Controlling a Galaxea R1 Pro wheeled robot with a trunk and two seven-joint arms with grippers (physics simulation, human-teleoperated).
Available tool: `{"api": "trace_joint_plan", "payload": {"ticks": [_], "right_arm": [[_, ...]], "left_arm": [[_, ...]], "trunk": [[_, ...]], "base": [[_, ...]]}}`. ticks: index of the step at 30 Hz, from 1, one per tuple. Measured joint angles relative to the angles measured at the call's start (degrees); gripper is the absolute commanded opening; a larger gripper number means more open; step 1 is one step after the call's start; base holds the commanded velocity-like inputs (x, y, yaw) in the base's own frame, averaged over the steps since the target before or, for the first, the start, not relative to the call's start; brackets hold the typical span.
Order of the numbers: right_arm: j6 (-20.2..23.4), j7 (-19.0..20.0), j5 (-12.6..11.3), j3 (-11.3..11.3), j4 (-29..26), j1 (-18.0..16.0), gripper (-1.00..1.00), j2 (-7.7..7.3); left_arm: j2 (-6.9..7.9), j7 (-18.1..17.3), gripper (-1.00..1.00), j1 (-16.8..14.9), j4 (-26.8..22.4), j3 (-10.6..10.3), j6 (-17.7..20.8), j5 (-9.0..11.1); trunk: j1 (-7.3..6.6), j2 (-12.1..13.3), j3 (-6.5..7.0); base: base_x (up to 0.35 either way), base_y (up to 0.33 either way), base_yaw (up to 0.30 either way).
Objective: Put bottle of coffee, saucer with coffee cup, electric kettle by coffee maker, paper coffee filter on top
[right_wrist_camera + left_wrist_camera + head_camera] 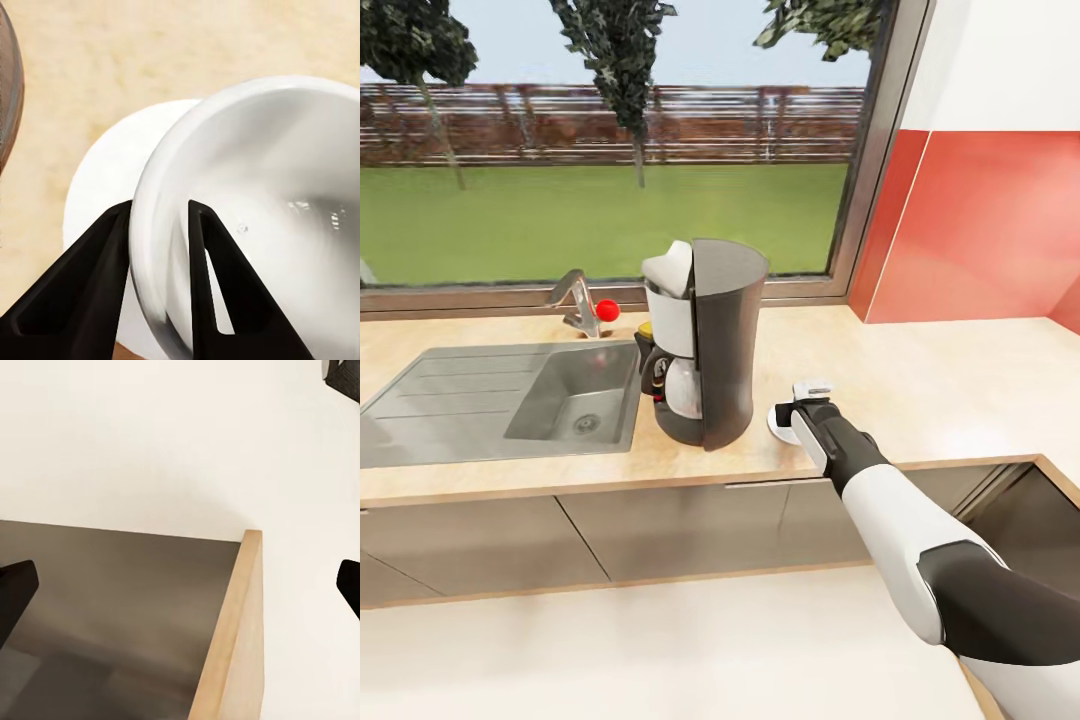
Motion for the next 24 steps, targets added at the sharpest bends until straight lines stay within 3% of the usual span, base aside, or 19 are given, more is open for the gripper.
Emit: {"api": "trace_joint_plan", "payload": {"ticks": [24], "right_arm": [[-0.01, -0.01, -0.07, -0.04, 2.08, 0.00, -1.00, -0.16]], "left_arm": [[0.00, 0.00, 1.00, 0.00, 0.00, 0.00, 0.00, 0.07]], "trunk": [[0.00, 0.00, 0.00]], "base": [[0.024, 0.021, 0.000]]}}
